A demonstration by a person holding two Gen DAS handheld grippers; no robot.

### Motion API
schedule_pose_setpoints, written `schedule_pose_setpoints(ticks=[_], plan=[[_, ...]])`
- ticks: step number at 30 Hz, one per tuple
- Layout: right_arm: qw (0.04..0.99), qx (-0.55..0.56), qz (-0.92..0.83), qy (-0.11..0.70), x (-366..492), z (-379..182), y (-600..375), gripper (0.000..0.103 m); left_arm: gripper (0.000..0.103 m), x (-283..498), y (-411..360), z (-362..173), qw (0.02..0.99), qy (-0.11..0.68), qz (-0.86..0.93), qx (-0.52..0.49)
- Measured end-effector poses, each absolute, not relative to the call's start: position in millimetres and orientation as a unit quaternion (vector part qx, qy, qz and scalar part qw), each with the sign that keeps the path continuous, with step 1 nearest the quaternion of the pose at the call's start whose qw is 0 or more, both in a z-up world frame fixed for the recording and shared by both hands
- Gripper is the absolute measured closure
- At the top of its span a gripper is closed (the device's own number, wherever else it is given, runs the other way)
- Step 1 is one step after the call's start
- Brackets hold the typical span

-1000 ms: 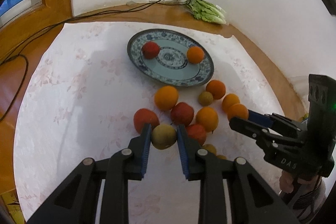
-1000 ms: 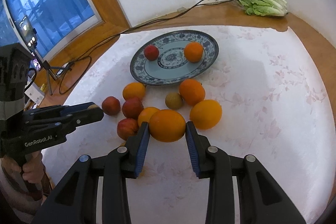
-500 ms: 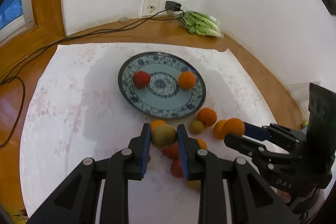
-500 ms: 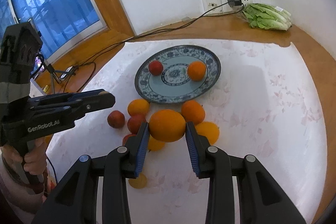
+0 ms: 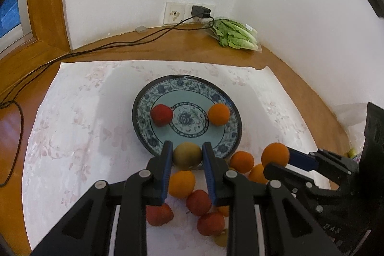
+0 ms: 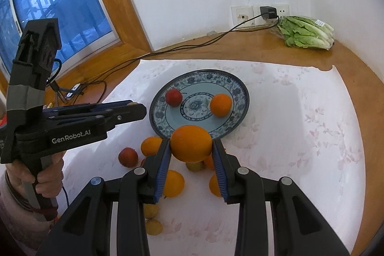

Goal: Organize fruits
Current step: 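Carry the pear and orange in both tools onto the plate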

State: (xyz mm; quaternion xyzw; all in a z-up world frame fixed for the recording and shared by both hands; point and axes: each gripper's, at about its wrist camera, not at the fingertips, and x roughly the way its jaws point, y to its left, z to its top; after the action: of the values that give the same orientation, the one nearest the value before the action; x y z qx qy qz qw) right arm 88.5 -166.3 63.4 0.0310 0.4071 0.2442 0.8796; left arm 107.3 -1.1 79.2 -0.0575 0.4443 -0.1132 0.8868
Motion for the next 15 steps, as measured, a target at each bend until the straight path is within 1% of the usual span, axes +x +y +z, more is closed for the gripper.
schedule_pose_setpoints(ticks=[15], plan=[[0.877,0.039,0.24,0.414,115.4,56.5,-164.5,0.067,0.077,138.4,-0.5,59.9,0.883,0.454,-0.102,-0.06]])
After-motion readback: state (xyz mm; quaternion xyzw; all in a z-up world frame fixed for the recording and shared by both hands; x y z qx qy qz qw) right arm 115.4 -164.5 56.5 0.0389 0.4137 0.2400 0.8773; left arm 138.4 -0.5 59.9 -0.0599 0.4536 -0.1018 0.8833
